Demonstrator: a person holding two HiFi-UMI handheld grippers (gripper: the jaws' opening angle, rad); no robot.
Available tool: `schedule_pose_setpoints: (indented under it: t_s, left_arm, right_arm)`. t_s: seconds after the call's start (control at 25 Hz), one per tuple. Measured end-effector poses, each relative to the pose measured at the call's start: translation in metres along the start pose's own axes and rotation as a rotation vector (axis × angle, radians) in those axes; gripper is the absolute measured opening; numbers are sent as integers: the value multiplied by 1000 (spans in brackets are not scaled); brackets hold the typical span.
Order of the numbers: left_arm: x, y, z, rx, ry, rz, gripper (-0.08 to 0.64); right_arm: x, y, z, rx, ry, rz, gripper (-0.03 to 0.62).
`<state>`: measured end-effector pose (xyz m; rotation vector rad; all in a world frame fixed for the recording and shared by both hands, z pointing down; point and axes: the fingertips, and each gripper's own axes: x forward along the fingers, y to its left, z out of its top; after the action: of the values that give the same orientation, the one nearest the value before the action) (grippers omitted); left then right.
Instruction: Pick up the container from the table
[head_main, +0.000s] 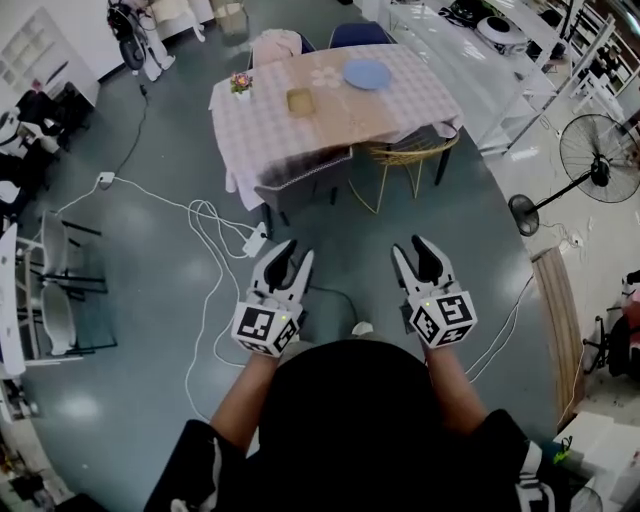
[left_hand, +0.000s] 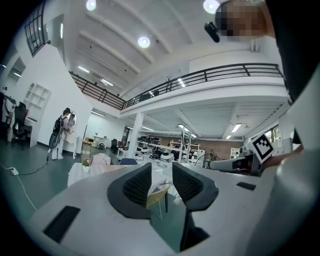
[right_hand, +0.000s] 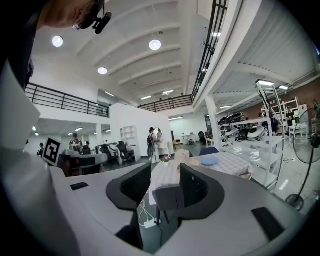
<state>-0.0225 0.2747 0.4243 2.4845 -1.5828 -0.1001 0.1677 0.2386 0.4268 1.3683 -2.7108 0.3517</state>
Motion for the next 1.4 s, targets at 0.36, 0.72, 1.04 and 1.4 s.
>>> schedule_pose_setpoints:
  t_s: [0.36, 0.72, 1.04, 1.4]
  left_arm:
    - [21, -4, -37, -17, 38, 41, 118]
    - [59, -28, -63, -19, 102, 62, 117]
    - [153, 36, -69, -23, 125, 5, 117]
    - [283, 172, -51, -35, 114, -16, 117]
  right_arm:
    - [-5, -27, -19, 12, 19, 48, 149]
    - [-5, -78, -51, 49, 75, 42, 149]
    - [72, -114, -45, 47, 123, 14, 147]
    - [241, -154, 23, 74, 131, -36, 149]
